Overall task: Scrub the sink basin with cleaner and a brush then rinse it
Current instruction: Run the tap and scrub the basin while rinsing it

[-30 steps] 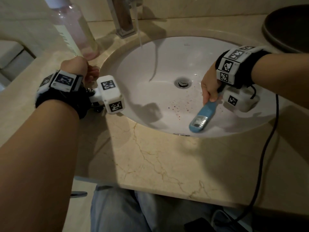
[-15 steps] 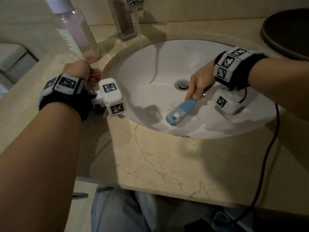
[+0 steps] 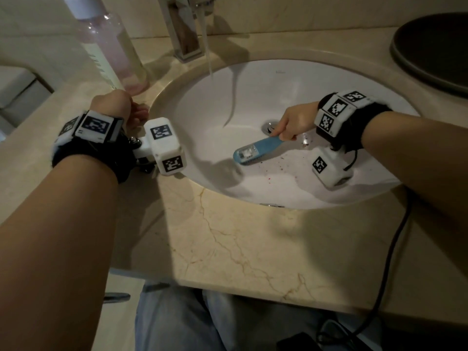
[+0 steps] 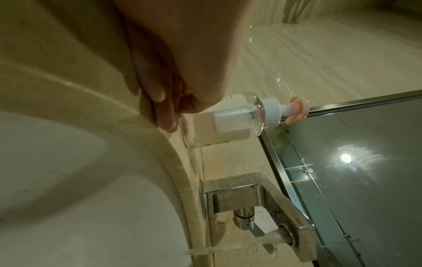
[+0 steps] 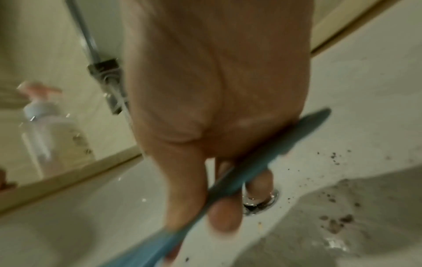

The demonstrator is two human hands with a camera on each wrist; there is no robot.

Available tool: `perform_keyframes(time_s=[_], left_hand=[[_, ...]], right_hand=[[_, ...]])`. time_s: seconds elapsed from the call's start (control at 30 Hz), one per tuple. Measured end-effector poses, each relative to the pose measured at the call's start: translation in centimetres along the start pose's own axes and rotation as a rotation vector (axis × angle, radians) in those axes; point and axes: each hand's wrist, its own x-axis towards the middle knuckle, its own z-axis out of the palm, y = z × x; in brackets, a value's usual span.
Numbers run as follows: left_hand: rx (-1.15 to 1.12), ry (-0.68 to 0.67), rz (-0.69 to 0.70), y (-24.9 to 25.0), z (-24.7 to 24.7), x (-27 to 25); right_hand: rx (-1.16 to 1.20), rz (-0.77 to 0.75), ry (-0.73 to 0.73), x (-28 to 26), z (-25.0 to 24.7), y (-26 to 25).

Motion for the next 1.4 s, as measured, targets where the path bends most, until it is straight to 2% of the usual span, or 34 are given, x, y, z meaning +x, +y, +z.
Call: perform_keyframes(time_s=[0.13, 0.17, 0.23, 0.3, 0.37, 0.43, 0.53, 0.63, 0.77, 0.8, 0.83, 0.93, 1.0, 1.07, 1.17, 1.23, 1.37, 1.4], left_hand=[[0.009, 0.01, -0.003, 0.0, 0.2, -0.4], [0.021, 0.013, 0.001, 0.0, 0.2, -0.6], [0.076, 0.019, 0.005, 0.1, 0.3, -1.3], [0.117, 0.057, 0.005, 0.2, 0.2, -1.4], [0.126, 0.098, 0.022, 0.3, 0.0, -1.5], [0.131, 0.116, 0.031, 0.2, 0.0, -1.6], [0.13, 0.118, 0.04, 0.2, 0.2, -2.0], [0.137, 0.136, 0.053, 0.2, 0.5, -2.5], [0.117, 0.129, 0.053, 0.1, 0.4, -2.6], [0.107, 0.12, 0.055, 0.1, 0.4, -2.5], [0.103, 0.117, 0.055, 0.2, 0.3, -2.6], [0.113, 0.134, 0.06, 0.2, 0.3, -2.7], [0.118, 0.148, 0.065, 0.2, 0.4, -2.9], [0.12, 0.157, 0.064, 0.2, 0.4, -2.9], [0.111, 0.143, 0.058, 0.3, 0.4, -2.9], [0.123, 0.131, 0.053, 0.3, 0.5, -3.0], [0.114, 0.114, 0.048, 0.4, 0.6, -3.2], [0.114, 0.11, 0.046, 0.4, 0.6, -3.2]], right_hand=[[0.264, -0.014, -0.387, -0.5, 0.9, 0.9], [0.262, 0.005, -0.444, -0.6, 1.0, 1.1], [0.183, 0.022, -0.466, -0.7, 0.9, 1.4], [0.046, 0.033, -0.357, -0.7, 0.6, 1.8], [-0.023, 0.078, -0.117, -0.4, 0.5, 2.5], [0.009, 0.145, 0.111, 0.2, 0.8, 3.1], [0.085, 0.149, 0.255, 1.1, 1.4, 3.5], [0.15, 0.095, 0.216, 1.0, 1.3, 3.3], [0.203, -0.012, -0.238, 0.0, 1.1, 2.7], [0.185, -0.004, -0.289, 0.0, 1.1, 2.5], [0.166, 0.012, -0.267, 0.2, 1.3, 2.4], [0.144, 0.115, 0.062, 1.1, 1.7, 2.7], [0.147, 0.18, 0.213, 1.3, 2.0, 3.0], [0.167, 0.2, 0.261, 1.4, 2.3, 3.0], [0.163, 0.177, 0.259, 1.3, 2.3, 2.6], [0.138, 0.123, 0.194, 0.9, 2.3, 1.9], [0.12, -0.021, -0.222, 0.3, 2.3, 0.0], [0.102, -0.023, -0.26, 0.2, 2.2, -0.4]])
